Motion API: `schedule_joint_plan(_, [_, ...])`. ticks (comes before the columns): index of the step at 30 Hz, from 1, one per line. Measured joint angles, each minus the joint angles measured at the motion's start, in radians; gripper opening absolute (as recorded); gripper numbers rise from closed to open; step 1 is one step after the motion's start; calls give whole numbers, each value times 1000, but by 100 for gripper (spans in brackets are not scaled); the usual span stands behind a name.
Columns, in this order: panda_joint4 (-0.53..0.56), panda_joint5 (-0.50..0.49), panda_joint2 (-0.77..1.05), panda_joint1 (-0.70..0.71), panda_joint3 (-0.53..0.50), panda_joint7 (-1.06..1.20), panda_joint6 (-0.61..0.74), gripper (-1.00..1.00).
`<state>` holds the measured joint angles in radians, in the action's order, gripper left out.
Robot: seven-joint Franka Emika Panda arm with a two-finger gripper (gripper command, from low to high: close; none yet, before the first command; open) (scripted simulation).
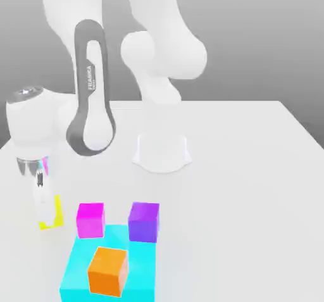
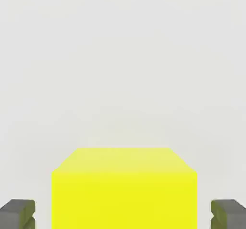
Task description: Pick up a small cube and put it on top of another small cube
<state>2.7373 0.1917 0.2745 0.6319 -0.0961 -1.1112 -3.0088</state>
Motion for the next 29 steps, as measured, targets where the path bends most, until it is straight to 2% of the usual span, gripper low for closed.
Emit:
schedule_joint_plan(5, [3,-10,-14,-2,-4,-8,11,-100])
schedule_joint_plan(11, [33,-156,-217,-47,-62,-134,181,-100])
schedule_joint_plan(15, [-15,-194,-337,-140,-7,-316,346,-100])
schedule_joint_plan(21, [-99,-176,-488,-231,129,-565,582,-100])
schedule_joint_plan(25, [-78,-181,-395,-241,148,-600,469,-100])
schedule_joint_plan(26, [-72,-182,-371,-243,147,-602,438,100])
schedule_joint_plan(29, [-72,-182,-371,-243,147,-602,438,100])
